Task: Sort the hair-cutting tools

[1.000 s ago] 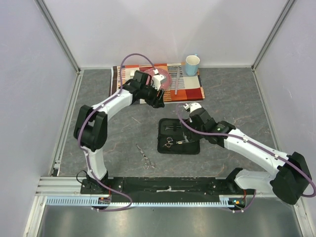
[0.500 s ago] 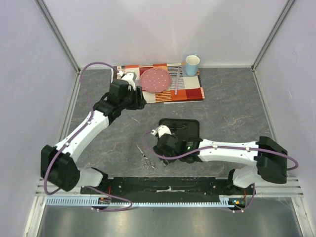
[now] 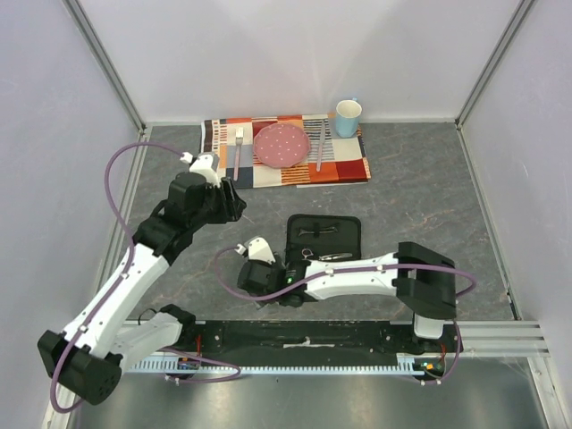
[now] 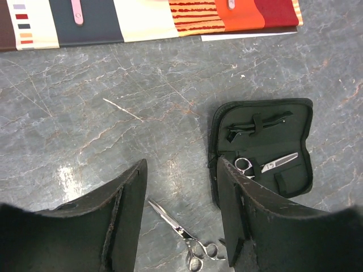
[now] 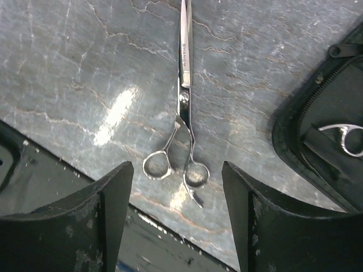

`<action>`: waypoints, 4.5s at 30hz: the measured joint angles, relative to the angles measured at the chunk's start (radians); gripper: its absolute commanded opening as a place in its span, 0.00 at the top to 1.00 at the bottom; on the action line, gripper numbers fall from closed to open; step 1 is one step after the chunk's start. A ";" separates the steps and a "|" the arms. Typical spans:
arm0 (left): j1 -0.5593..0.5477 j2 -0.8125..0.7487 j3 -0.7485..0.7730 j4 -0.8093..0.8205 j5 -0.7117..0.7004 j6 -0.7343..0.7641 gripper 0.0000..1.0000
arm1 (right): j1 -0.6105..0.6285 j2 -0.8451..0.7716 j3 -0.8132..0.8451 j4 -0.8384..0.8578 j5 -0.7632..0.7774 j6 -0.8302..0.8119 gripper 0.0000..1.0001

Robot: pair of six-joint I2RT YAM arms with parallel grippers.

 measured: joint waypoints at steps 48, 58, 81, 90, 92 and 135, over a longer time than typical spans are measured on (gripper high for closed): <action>0.000 -0.074 -0.071 -0.025 -0.021 -0.014 0.44 | -0.046 0.023 0.050 -0.057 0.077 -0.085 1.00; 0.000 0.094 -0.096 0.108 0.081 -0.018 0.48 | -0.105 -0.362 -0.072 -0.238 0.159 -0.132 1.00; -0.090 0.629 -0.074 0.456 0.257 -0.134 0.98 | -0.472 -0.519 -0.278 -0.363 0.211 -0.156 1.00; -0.090 0.797 -0.028 0.544 0.287 -0.173 0.98 | -0.500 -0.551 -0.309 -0.360 0.196 -0.159 1.00; -0.090 0.827 0.008 0.563 0.301 -0.175 0.98 | -0.505 -0.551 -0.329 -0.362 0.182 -0.158 1.00; -0.090 0.663 0.123 0.443 0.361 -0.118 0.98 | -0.414 -0.449 -0.366 -0.389 -0.260 -0.327 0.76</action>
